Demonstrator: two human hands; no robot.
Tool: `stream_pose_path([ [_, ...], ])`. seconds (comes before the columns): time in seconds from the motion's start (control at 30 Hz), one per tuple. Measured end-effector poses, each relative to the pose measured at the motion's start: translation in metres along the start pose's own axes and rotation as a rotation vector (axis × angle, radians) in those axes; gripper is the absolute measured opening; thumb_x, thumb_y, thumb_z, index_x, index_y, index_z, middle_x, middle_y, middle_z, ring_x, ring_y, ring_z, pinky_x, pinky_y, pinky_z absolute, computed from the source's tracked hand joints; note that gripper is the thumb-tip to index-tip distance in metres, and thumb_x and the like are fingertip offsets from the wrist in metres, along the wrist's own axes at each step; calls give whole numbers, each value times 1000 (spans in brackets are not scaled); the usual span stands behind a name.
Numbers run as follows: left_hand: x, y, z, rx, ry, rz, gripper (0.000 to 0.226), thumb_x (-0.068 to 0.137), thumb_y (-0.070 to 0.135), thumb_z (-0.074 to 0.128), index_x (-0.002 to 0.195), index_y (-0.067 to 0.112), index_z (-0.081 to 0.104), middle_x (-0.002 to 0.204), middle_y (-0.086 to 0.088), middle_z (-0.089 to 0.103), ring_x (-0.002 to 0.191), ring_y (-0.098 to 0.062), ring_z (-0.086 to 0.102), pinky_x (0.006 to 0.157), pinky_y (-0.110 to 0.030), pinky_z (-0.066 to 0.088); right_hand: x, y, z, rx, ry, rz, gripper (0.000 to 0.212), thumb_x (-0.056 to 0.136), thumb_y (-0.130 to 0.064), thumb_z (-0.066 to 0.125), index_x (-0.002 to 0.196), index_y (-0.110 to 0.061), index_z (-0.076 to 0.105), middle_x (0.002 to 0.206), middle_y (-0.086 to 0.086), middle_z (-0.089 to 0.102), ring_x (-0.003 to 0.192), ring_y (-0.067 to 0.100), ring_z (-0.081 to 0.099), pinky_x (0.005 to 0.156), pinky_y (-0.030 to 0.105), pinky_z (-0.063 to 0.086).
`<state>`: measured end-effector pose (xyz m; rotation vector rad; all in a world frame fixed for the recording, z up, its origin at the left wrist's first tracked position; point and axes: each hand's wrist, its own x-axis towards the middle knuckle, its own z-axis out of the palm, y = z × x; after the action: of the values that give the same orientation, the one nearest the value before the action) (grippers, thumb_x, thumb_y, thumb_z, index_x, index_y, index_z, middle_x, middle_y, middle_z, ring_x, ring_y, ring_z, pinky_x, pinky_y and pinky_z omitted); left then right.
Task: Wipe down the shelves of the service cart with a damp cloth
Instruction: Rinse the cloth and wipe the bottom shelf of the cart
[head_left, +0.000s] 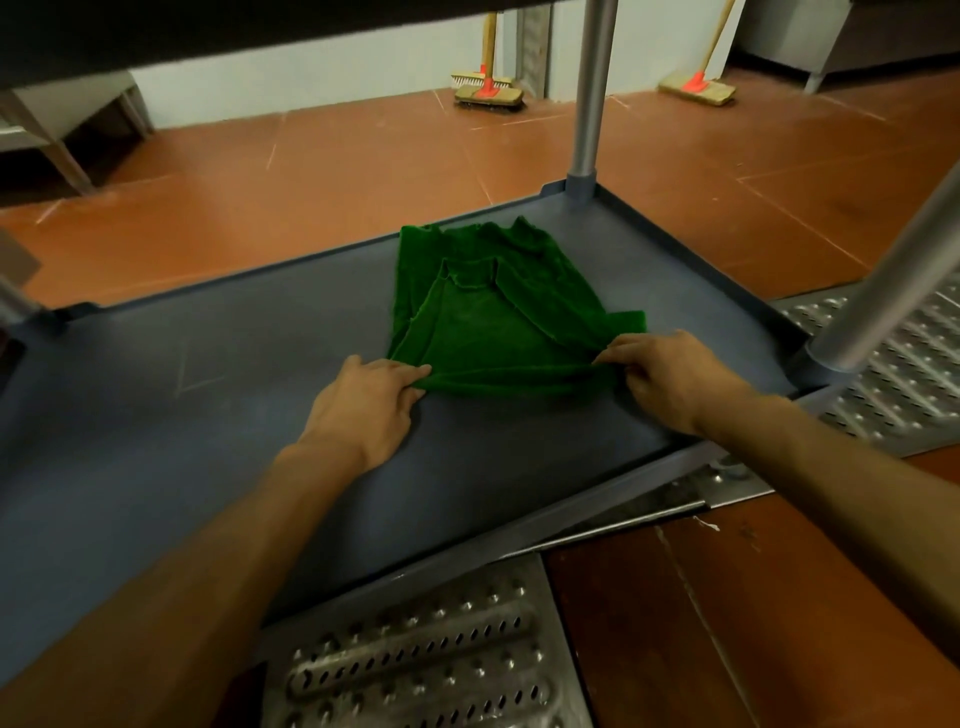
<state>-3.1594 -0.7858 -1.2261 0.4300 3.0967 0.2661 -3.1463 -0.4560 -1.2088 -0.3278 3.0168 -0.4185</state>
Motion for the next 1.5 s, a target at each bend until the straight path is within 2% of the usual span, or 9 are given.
stream_pose_path([
  [0.27, -30, 13, -9, 41, -52, 43, 36, 102, 27, 44, 136, 26, 58, 124, -8, 58, 106, -35, 56, 90, -48, 50, -19, -7, -26, -52, -176, 37, 44, 97, -9, 44, 132, -31, 60, 135, 7, 60, 119, 29, 56, 101, 30, 41],
  [0.37, -36, 13, -21, 51, -100, 80, 25, 101, 26, 44, 118, 22, 61, 109, -9, 63, 100, -35, 60, 83, -48, 52, -32, -15, -40, -58, -208, 25, 43, 98, -9, 45, 133, -30, 59, 129, 7, 64, 111, 26, 60, 86, 25, 41],
  [0.5, -51, 3, -45, 46, -171, 122, 13, 101, 27, 45, 99, 20, 56, 91, -10, 68, 88, -34, 64, 75, -46, 53, -49, -22, -60, 1, -219, 0, 42, 98, -8, 49, 131, -31, 61, 131, -1, 64, 117, 21, 59, 92, 22, 40],
  [0.73, -102, 6, -90, 65, -256, 207, 20, 102, 38, 39, 91, 29, 53, 66, 6, 58, 60, -10, 58, 64, -37, 50, -91, -40, -87, 317, -408, -2, 40, 96, -2, 54, 103, -36, 74, 81, -22, 73, 72, -10, 65, 67, 12, 50],
  [0.87, -130, 18, -109, 74, -275, 251, 20, 102, 42, 38, 87, 34, 50, 60, 5, 54, 56, -12, 56, 58, -33, 47, -99, -39, -99, 431, -630, 13, 33, 96, 6, 50, 104, -16, 73, 76, -10, 75, 61, -3, 66, 55, 9, 48],
  [1.0, -133, 14, -123, 80, -251, 242, 21, 98, 49, 32, 81, 44, 44, 62, 7, 56, 56, -10, 57, 58, -35, 47, -90, -42, -110, 665, -740, 19, 29, 87, -1, 53, 111, -3, 69, 101, 11, 76, 95, 23, 72, 82, 27, 57],
  [1.13, -102, 11, -134, -28, -208, 109, 24, 102, 28, 45, 83, 23, 59, 68, -4, 66, 52, -11, 65, 66, -35, 50, -64, -56, -113, 778, -375, 143, 26, 94, 3, 47, 102, -8, 70, 98, 5, 76, 89, 13, 71, 67, 19, 57],
  [1.33, -27, 10, -142, 99, 233, -30, 31, 104, 20, 39, 120, 9, 63, 117, -25, 65, 104, -43, 60, 89, -42, 44, -3, -85, -100, 681, 426, 166, 32, 97, 0, 49, 110, -20, 70, 110, 1, 69, 100, 15, 67, 81, 22, 58],
  [1.5, -17, 17, -108, 210, 158, -8, 26, 96, 25, 44, 114, 20, 62, 106, -20, 62, 97, -40, 61, 74, -37, 47, 8, -88, -65, 142, 98, 74, 36, 97, -8, 53, 129, -19, 64, 131, 8, 63, 105, 20, 64, 106, 30, 43],
])
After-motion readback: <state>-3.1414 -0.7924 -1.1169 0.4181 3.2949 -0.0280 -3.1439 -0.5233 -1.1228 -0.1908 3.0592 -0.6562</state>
